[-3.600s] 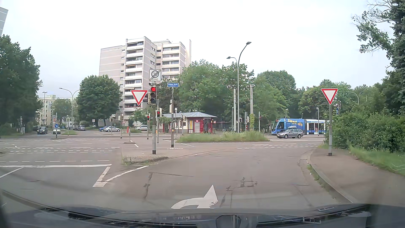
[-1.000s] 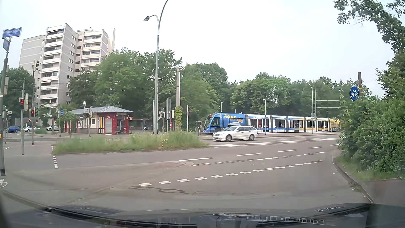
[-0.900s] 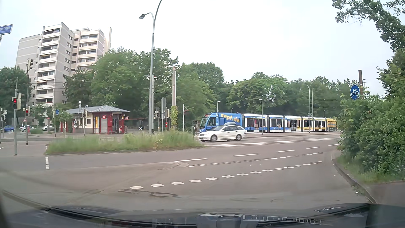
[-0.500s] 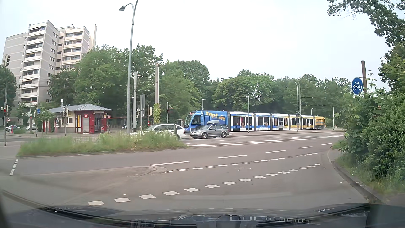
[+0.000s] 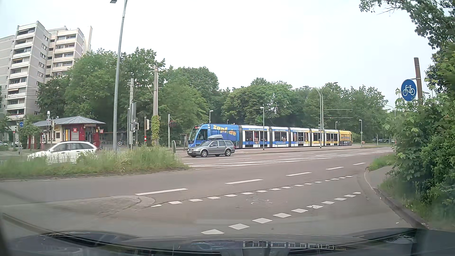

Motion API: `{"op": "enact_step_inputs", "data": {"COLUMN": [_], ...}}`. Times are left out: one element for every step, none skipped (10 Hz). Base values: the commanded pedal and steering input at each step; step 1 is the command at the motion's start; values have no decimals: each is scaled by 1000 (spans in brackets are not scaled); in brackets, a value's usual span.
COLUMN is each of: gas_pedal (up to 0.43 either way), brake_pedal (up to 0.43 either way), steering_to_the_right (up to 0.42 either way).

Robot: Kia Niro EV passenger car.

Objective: Follow the waypoints while adhering to traffic rules and regulations

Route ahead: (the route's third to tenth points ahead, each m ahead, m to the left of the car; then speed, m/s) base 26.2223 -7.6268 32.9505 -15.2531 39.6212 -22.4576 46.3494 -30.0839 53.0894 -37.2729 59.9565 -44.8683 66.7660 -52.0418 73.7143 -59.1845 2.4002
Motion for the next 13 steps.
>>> {"op": "enact_step_inputs", "data": {"gas_pedal": [0,0,0,0,0,0,0,0,0,0,0,0,0], "brake_pedal": [226,226,232,226,220,195,183,189,183,183,183,195,195], "steering_to_the_right": [173,167,166,164,162,161,159,158,158,158,158,158,158]}}
